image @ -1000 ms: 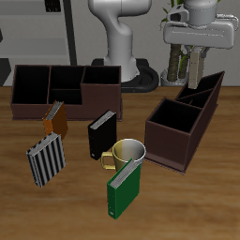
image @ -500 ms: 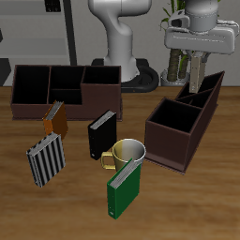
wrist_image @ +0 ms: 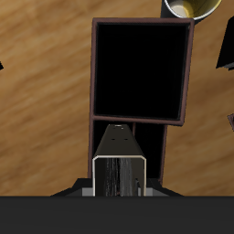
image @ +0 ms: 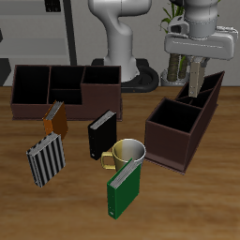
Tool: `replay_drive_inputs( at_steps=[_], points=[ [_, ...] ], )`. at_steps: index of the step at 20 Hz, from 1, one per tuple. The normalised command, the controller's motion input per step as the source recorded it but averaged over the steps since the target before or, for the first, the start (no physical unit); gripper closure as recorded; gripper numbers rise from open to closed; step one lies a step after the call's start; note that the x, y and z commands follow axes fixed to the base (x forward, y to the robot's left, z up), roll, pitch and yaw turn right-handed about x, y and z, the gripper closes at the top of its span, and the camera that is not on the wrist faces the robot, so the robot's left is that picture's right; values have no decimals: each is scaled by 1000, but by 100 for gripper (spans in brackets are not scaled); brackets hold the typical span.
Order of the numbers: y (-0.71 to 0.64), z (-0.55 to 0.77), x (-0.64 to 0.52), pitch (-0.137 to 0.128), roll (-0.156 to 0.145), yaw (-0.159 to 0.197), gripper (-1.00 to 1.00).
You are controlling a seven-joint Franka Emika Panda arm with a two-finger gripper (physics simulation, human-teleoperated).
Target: Place the yellow book into the left desk caddy's back compartment
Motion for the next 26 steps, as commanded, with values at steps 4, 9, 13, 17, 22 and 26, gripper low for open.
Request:
replay_drive_inputs(
  at_steps=[4,9,13,17,22,26],
  points=[
    [16,-122,47,14,-1,-7,100],
    [31,-165,45,20,9,-5,100],
    [55,-212,-78,24,4,-2,100],
    [63,-48,-130,-4,6,-4,100],
    [2,-50,-39,12,-2,-1,100],
    [52,-93,-8,12,9,-1,100]
  ],
)
